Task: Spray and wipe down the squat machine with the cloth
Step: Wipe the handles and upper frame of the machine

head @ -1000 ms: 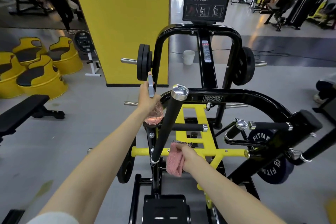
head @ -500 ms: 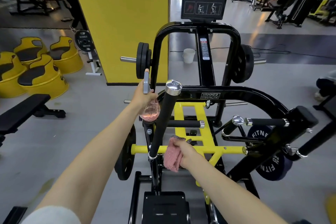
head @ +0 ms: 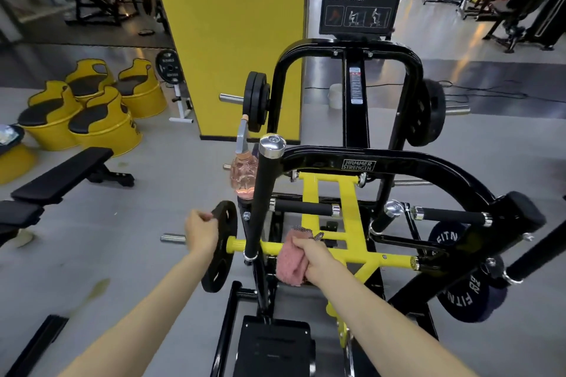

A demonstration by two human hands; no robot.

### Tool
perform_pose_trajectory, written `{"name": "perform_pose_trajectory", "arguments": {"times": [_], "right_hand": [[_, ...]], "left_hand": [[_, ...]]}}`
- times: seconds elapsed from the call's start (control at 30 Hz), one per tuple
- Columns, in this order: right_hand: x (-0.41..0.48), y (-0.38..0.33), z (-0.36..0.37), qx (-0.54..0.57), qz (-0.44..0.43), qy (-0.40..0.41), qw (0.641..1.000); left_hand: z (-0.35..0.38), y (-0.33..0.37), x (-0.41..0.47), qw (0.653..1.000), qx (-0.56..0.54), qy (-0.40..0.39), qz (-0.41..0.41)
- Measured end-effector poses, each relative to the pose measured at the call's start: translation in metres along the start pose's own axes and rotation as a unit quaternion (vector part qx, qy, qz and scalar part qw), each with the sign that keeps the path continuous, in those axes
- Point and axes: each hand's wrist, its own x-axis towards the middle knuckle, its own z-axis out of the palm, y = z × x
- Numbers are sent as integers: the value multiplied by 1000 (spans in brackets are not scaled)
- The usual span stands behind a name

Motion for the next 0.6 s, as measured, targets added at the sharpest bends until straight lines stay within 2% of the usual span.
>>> {"name": "perform_pose_trajectory", "arguments": {"times": [0.07, 0.13, 0.3, 0.4, 0.47, 0.6], "right_hand": [[-2, 3, 3, -16, 13, -25, 999], [-3, 8, 7, -46, 27, -48, 997], [-9, 18, 4, -98, 37, -93, 990], [-20, 12, -5, -111, 41, -139, 983], [-22, 4, -16, -95, 52, -170, 980], [-23, -11, -27, -120, 41, -191, 973]], "left_hand": [[2, -26, -26, 999, 1, -29, -26], [8, -38, -53, 997, -3, -74, -7], [27, -32, -101, 981, 7, -185, 59], [40, -27, -122, 962, 17, -269, 36], [47, -24, -133, 963, -4, -269, 23], [49, -19, -139, 971, -119, -205, -30]]}}
